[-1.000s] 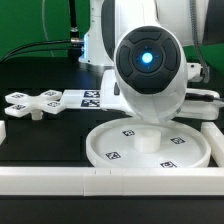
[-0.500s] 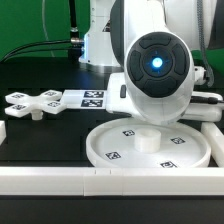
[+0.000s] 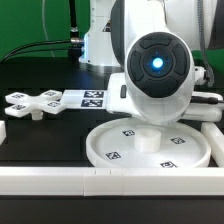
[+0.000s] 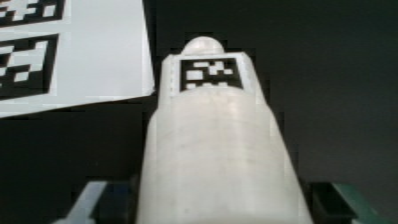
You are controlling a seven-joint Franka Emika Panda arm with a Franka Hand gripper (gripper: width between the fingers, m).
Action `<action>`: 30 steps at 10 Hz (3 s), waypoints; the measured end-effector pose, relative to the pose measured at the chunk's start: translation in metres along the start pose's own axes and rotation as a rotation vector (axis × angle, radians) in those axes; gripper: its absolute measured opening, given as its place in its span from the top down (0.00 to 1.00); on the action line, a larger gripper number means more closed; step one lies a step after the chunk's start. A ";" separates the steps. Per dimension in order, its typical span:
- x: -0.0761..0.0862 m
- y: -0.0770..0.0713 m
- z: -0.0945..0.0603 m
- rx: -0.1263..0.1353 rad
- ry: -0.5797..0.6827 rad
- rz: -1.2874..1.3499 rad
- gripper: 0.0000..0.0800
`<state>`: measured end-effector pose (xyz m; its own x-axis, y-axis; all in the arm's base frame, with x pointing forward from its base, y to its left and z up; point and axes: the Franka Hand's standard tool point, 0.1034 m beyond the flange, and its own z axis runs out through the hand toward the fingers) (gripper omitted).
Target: Assemble round table
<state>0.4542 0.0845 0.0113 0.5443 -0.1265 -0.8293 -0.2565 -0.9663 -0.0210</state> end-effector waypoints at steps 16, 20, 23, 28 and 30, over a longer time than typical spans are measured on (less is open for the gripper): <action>-0.020 -0.001 -0.123 0.063 0.557 -0.152 0.49; -0.022 0.004 -0.160 0.010 0.879 -0.230 0.49; -0.014 0.005 -0.167 0.020 1.085 -0.223 0.49; -0.011 0.010 -0.162 -0.017 1.174 -0.268 0.49; -0.006 0.012 -0.160 -0.035 1.184 -0.289 0.49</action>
Offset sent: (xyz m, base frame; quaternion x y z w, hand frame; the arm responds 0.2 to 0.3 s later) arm 0.0306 -0.0174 0.0716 -0.0005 -0.0085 -0.1090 0.9940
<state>0.5752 0.0379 0.1057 0.9741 -0.0141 0.2255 0.0066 -0.9958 -0.0908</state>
